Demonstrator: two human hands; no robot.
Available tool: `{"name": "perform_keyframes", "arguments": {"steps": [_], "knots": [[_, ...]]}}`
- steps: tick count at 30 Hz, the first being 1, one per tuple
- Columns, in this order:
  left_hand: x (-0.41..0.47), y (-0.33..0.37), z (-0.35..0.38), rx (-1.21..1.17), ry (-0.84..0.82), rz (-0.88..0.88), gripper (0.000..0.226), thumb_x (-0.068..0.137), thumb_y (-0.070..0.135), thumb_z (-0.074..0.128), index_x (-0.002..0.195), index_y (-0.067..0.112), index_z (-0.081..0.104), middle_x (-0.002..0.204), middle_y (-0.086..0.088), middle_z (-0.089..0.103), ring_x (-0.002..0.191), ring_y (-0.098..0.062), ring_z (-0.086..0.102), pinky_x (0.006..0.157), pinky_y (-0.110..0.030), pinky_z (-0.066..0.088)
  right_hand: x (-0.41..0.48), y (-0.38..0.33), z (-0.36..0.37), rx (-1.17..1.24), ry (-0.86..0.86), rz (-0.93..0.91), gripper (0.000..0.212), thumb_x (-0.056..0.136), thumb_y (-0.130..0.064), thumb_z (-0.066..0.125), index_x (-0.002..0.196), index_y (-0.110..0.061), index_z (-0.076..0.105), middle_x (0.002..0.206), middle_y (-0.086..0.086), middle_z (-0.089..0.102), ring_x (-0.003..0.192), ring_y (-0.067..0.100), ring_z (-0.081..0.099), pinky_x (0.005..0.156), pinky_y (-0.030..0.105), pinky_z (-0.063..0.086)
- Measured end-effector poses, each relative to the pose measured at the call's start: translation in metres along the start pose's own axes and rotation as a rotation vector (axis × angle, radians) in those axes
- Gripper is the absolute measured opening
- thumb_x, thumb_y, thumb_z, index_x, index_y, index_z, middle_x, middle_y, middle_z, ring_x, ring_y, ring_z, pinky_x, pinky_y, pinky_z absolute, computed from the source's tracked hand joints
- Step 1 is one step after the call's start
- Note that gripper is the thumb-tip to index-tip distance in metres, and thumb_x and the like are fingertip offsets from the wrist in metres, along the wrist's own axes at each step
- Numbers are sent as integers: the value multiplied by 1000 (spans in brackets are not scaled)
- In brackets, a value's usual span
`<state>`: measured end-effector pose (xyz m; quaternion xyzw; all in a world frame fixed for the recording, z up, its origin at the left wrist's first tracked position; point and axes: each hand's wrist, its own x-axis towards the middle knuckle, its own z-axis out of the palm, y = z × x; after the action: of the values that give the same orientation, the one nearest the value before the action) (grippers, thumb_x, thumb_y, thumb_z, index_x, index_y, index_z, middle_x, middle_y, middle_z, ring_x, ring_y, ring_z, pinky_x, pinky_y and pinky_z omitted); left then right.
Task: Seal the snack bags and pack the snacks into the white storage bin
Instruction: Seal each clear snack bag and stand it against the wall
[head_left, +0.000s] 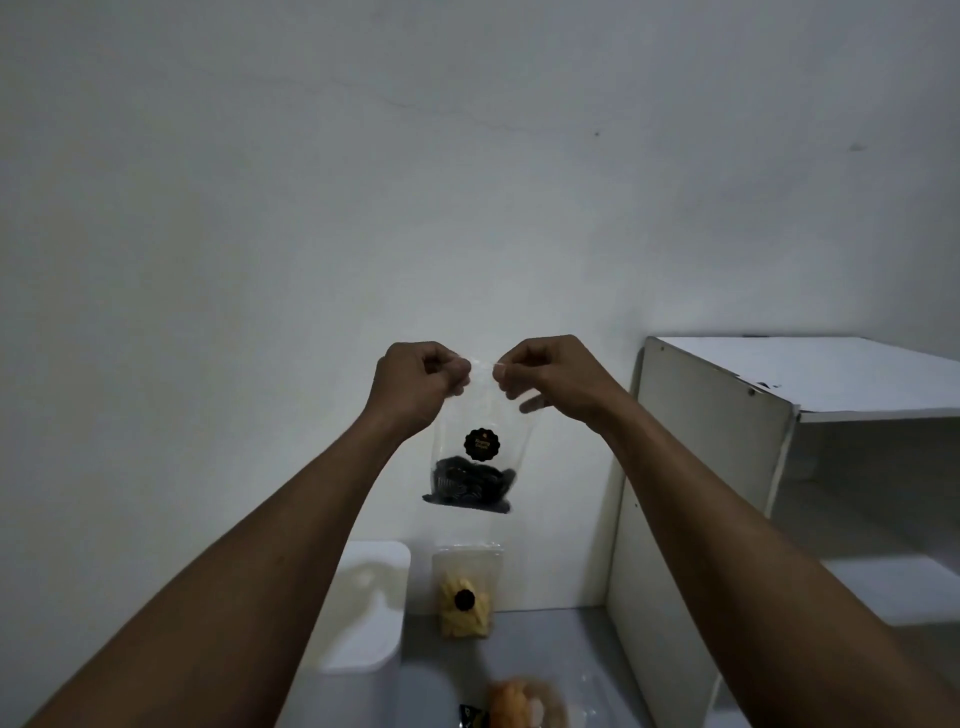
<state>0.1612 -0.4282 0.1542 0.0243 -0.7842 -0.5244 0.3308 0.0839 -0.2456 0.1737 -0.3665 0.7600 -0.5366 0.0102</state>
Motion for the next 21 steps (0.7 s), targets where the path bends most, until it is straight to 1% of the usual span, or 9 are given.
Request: {"name": "perform_keyframes", "arguments": {"steps": [2,4,7,10,12,14,16,18,21], "knots": [[-2,0,4,23,-11,14,9,88,14,71,82,7,72,78,-8,76,78,-26,74,85,-41,60,1,-1,1,-31,9,-19,11,89,-11,70,86,-1,73,76,7,71,71,12,67,68,28,59],[-3,1,7,-31,-39,8,9,90,13,70,81,9,71,80,-9,75,77,-25,73,84,-41,60,3,-2,-1,-61,39,-38,10,88,-7,69,83,1,72,72,7,69,65,13,63,66,26,57],[-2,4,8,-108,-126,-45,8,93,14,67,91,7,70,88,-8,75,79,-17,69,81,-38,57,5,-1,-4,-69,58,-55,10,88,-7,71,80,0,71,69,8,68,59,14,62,61,26,55],[3,1,5,-49,-123,-31,11,91,14,68,92,5,73,86,-6,77,82,-18,71,83,-36,58,3,4,-4,16,28,-45,11,87,-9,75,84,1,74,75,14,71,66,18,66,68,31,60],[5,-2,4,-26,-74,-23,9,89,16,71,88,7,74,81,-6,77,81,-18,73,83,-34,59,-1,7,-6,81,-17,-8,16,89,-10,73,93,5,74,83,18,73,69,16,69,71,30,61],[6,-7,2,3,-54,-49,10,88,19,73,87,9,75,80,-3,78,74,-13,73,78,-32,58,-5,10,-9,101,-75,43,21,92,-10,69,100,9,71,91,22,75,70,16,71,72,28,61],[6,-12,4,25,-80,-105,11,86,22,74,87,12,76,81,-1,78,71,-10,71,74,-31,54,-6,13,-9,89,-92,65,21,93,-6,68,100,13,70,92,25,74,69,19,70,74,30,62],[5,-13,9,36,-25,-158,14,82,28,78,85,15,76,82,1,77,75,-11,72,77,-31,53,-6,14,-8,78,-79,57,19,93,-4,67,97,15,69,89,26,74,66,21,68,76,33,62],[3,-8,17,234,205,-203,34,73,44,82,86,15,71,88,4,71,85,-14,66,80,-29,52,-4,17,-4,45,-36,26,17,93,-6,66,93,10,71,86,22,75,73,24,71,82,39,62]]}}
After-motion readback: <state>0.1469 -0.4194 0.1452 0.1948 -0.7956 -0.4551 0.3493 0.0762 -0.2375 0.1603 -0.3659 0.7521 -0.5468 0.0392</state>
